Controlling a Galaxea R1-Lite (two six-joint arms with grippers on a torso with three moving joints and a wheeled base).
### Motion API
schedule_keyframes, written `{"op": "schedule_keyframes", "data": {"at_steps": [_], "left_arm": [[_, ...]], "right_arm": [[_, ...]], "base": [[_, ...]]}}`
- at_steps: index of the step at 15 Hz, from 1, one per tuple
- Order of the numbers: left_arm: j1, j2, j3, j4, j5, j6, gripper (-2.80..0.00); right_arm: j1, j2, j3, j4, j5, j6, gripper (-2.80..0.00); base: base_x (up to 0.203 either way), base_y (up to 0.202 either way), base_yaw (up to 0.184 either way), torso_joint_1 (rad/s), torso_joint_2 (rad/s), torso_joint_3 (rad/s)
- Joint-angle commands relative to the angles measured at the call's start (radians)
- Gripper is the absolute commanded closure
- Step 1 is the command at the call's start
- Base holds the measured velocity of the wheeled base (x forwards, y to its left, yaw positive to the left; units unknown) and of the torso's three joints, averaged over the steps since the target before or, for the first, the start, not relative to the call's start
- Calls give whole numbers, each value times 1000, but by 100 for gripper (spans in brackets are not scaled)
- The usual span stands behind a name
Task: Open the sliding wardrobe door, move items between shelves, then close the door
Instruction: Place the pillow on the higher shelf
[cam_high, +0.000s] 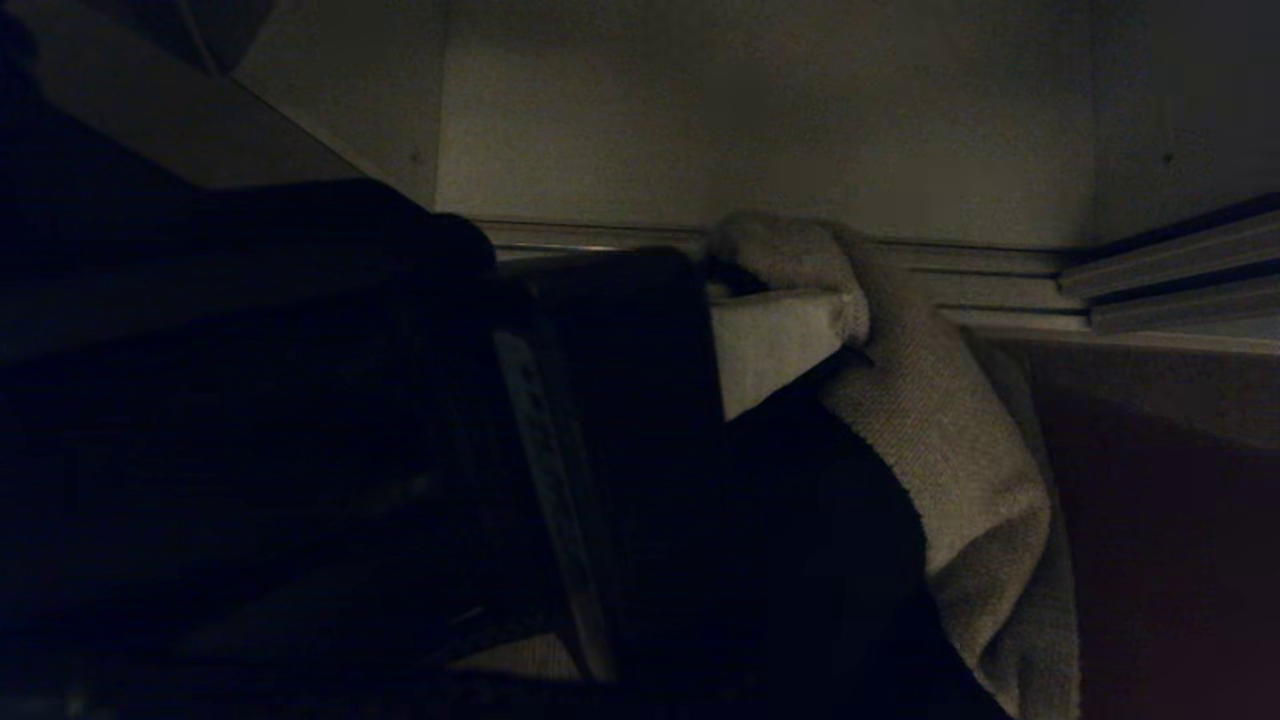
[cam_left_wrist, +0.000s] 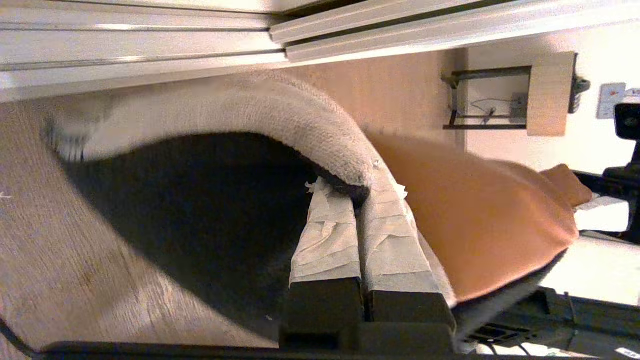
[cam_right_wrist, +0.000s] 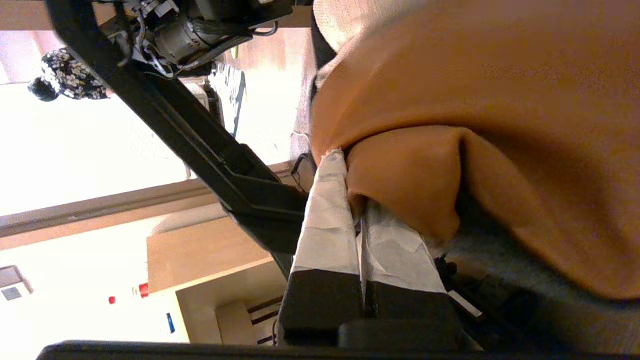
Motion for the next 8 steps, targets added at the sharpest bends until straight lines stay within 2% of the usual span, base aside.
{"op": "schedule_keyframes", "data": {"at_steps": [1,8], "left_arm": [[-5,1,0,-2,7,-7,0],[0,11,13,-12,3,-9,0]], "right_arm": [[-9,-23,-1,0,5,4,0],[-29,-17,0,-4,23,2,0]], "base": [[0,0,0,0,0,0],[0,0,0,0,0,0]]}}
